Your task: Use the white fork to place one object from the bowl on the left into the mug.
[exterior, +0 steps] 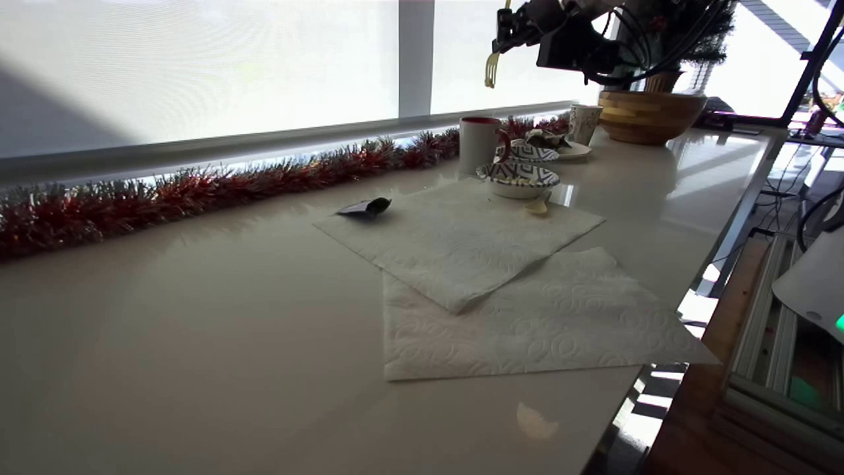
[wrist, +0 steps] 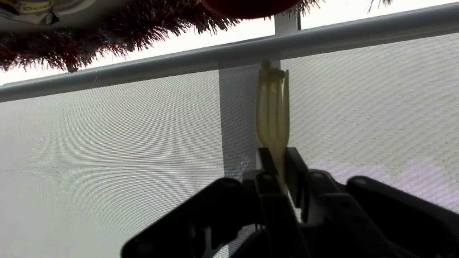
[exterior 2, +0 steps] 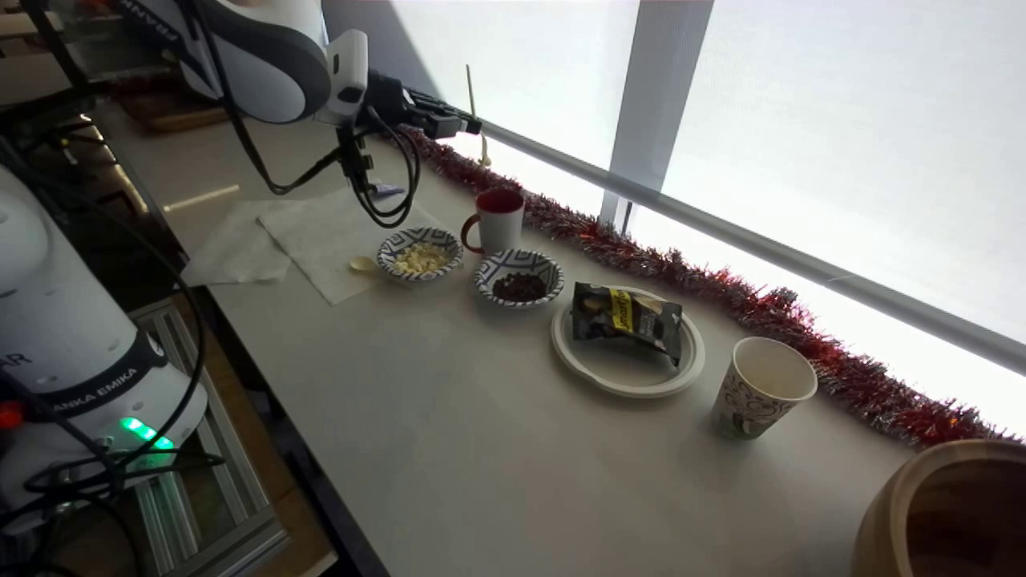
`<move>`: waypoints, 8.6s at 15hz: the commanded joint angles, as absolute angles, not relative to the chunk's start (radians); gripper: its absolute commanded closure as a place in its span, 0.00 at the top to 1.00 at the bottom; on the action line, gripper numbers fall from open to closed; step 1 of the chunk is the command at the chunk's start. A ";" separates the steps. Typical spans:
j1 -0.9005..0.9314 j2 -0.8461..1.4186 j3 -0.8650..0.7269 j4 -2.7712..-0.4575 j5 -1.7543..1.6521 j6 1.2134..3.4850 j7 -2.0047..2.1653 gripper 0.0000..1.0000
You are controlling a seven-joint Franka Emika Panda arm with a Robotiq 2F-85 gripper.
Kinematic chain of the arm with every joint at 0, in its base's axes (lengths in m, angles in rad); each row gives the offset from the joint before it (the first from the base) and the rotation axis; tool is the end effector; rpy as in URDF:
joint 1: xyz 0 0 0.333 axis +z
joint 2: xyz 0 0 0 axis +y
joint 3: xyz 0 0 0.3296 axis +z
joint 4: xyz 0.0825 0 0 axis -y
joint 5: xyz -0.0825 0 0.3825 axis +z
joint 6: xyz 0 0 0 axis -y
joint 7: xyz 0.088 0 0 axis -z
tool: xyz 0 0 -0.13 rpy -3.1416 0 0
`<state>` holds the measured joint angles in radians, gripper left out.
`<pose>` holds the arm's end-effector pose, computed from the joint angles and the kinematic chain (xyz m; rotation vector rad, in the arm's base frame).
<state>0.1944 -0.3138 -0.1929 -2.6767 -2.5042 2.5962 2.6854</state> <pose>0.4097 0.0086 0.3397 2.4217 -0.4397 1.7177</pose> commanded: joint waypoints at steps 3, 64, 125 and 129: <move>0.277 -0.256 -0.339 -2.628 -2.514 2.596 2.740 0.03; 1.376 -0.845 -1.713 -2.371 -2.045 2.702 2.516 0.03; 1.139 -0.487 -1.512 -2.473 -1.364 2.815 2.166 0.03; 1.136 -0.486 -1.519 -2.473 -1.347 2.776 2.156 0.03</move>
<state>1.1457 -0.5072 -1.5229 -2.4745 -1.3495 2.7981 2.1424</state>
